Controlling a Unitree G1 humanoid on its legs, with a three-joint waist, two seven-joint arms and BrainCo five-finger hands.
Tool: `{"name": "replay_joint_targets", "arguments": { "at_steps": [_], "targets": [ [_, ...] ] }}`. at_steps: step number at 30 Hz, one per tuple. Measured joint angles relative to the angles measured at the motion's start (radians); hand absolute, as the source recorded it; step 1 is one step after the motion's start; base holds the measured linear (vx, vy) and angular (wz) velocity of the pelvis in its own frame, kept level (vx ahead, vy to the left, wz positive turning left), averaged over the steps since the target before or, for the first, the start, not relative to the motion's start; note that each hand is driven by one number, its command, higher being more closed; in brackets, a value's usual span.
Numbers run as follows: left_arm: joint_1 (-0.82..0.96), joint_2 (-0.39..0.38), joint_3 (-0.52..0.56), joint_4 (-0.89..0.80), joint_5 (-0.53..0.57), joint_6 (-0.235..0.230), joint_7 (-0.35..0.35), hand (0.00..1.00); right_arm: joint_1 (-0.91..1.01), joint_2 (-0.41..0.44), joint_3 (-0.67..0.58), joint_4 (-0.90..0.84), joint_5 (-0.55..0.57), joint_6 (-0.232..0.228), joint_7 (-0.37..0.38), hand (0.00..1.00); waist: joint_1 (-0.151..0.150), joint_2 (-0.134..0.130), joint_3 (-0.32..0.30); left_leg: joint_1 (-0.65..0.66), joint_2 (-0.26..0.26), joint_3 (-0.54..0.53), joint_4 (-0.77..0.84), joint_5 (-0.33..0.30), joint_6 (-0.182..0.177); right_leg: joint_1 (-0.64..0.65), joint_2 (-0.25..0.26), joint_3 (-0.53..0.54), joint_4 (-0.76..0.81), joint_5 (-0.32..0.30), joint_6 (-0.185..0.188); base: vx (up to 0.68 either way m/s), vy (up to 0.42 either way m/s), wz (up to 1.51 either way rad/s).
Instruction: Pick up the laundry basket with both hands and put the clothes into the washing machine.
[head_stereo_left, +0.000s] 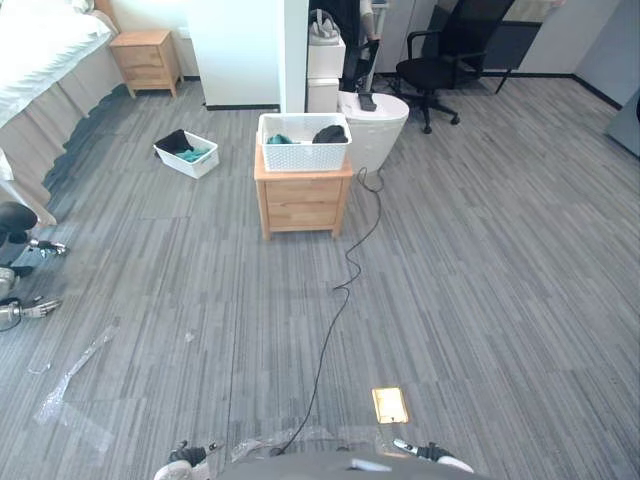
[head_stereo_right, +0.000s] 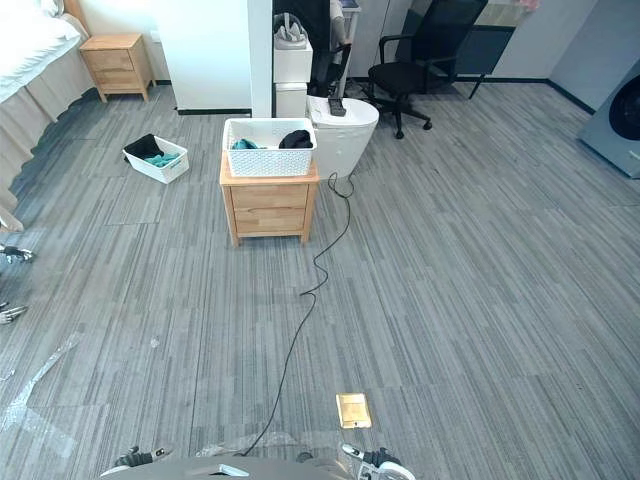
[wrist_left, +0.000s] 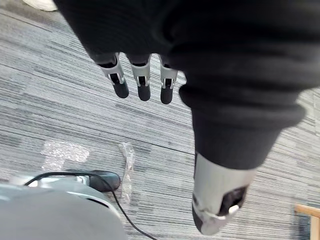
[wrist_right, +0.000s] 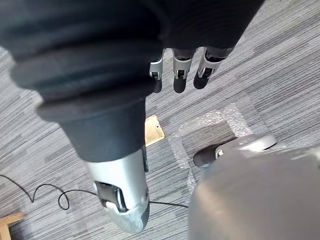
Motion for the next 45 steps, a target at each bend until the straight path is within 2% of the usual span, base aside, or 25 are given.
{"name": "replay_joint_targets", "arguments": {
  "at_steps": [22, 31, 34, 35, 36, 37, 38, 39, 41, 42, 43, 45],
  "targets": [
    [0.004, 0.012, -0.042, 0.02, 0.018, 0.003, -0.012, 0.0, -0.015, -0.017, 0.022, 0.043, 0.001, -0.002, -0.001, 0.0, -0.001, 0.003, 0.011, -0.005, -0.002, -0.008, -0.001, 0.004, 0.007, 0.004, -0.003, -0.019, -0.028, 0.008, -0.004, 0.0, -0.026, 0.01],
    [-0.011, 0.022, -0.043, 0.019, 0.016, 0.003, -0.011, 0.0, -0.043, -0.02, 0.049, 0.042, -0.001, 0.0, -0.002, 0.0, 0.002, -0.003, 0.036, -0.047, -0.007, -0.004, -0.001, -0.004, 0.009, -0.036, -0.006, -0.016, -0.026, 0.005, 0.009, -0.01, -0.012, -0.01],
    [-0.018, 0.029, -0.048, 0.015, 0.016, 0.003, -0.013, 0.0, -0.048, -0.016, 0.046, 0.034, 0.0, 0.008, -0.004, 0.0, 0.002, -0.017, 0.06, -0.048, -0.021, 0.02, 0.0, -0.036, 0.029, -0.085, -0.035, -0.041, 0.101, -0.071, 0.056, 0.06, 0.017, 0.19],
    [-0.024, 0.028, -0.062, 0.015, 0.016, 0.003, -0.014, 0.0, -0.038, -0.014, 0.028, 0.027, 0.003, 0.006, -0.006, 0.0, -0.006, -0.006, 0.072, -0.033, -0.017, 0.026, -0.001, -0.05, 0.034, -0.145, -0.046, -0.067, 0.263, -0.108, 0.075, 0.1, 0.017, 0.28],
    [-0.031, 0.022, -0.061, 0.014, 0.016, 0.004, -0.014, 0.0, -0.045, -0.016, 0.021, 0.003, 0.002, 0.006, -0.005, 0.0, 0.002, 0.0, 0.087, -0.017, -0.01, 0.03, 0.001, -0.055, 0.042, -0.25, -0.057, -0.095, 0.493, -0.105, 0.07, 0.12, 0.029, 0.16],
    [-0.035, 0.021, -0.061, 0.01, 0.016, 0.005, -0.014, 0.0, -0.045, -0.016, 0.019, -0.015, 0.004, 0.003, -0.005, 0.0, 0.003, -0.003, 0.097, 0.006, -0.01, 0.03, 0.006, -0.061, 0.051, -0.306, -0.066, -0.105, 0.614, -0.095, 0.059, 0.15, 0.054, -0.01],
    [-0.034, 0.031, -0.059, 0.007, 0.016, 0.007, -0.013, 0.0, -0.043, 0.0, 0.019, -0.036, 0.005, -0.008, -0.005, 0.0, 0.0, -0.013, 0.121, 0.033, -0.011, 0.02, 0.017, -0.083, 0.057, -0.39, -0.083, -0.131, 0.789, -0.119, 0.047, 0.23, 0.056, 0.11],
    [-0.039, 0.039, -0.06, 0.006, 0.015, 0.008, -0.013, 0.0, -0.043, 0.007, 0.02, -0.047, 0.005, -0.007, -0.005, 0.0, -0.003, -0.026, 0.126, 0.04, -0.005, 0.008, 0.039, -0.109, 0.055, -0.434, -0.093, -0.16, 0.842, -0.139, 0.035, 0.3, 0.075, 0.15],
    [-0.053, 0.045, -0.062, 0.008, 0.013, 0.01, -0.013, 0.0, -0.043, 0.011, 0.014, -0.041, 0.006, -0.006, -0.006, 0.0, 0.0, -0.036, 0.131, 0.072, 0.006, 0.004, 0.053, -0.142, 0.038, -0.493, -0.094, -0.234, 0.761, -0.151, 0.022, 0.3, 0.081, 0.08],
    [-0.066, 0.046, -0.065, 0.009, 0.004, 0.013, -0.013, 0.0, -0.043, 0.01, 0.004, -0.035, 0.01, -0.006, -0.007, 0.0, -0.012, -0.033, 0.133, 0.089, 0.009, -0.011, 0.053, -0.166, 0.027, -0.518, -0.093, -0.27, 0.62, -0.139, 0.018, 0.39, 0.045, 0.32],
    [-0.091, 0.049, -0.074, 0.01, -0.003, 0.013, -0.013, 0.0, -0.051, 0.008, -0.001, -0.012, 0.012, -0.004, -0.007, 0.0, -0.028, -0.03, 0.137, 0.102, 0.008, -0.031, 0.048, -0.192, 0.017, -0.525, -0.092, -0.293, 0.418, -0.079, 0.024, 0.42, 0.018, 0.48],
    [-0.122, 0.046, -0.078, 0.012, -0.004, 0.012, -0.014, 0.0, -0.044, 0.012, -0.046, 0.037, 0.013, 0.012, -0.007, 0.0, -0.041, -0.029, 0.149, 0.144, -0.001, -0.065, 0.046, -0.237, -0.003, -0.523, -0.093, -0.305, 0.195, 0.015, 0.04, 0.53, -0.072, 0.62]
  ]
}}
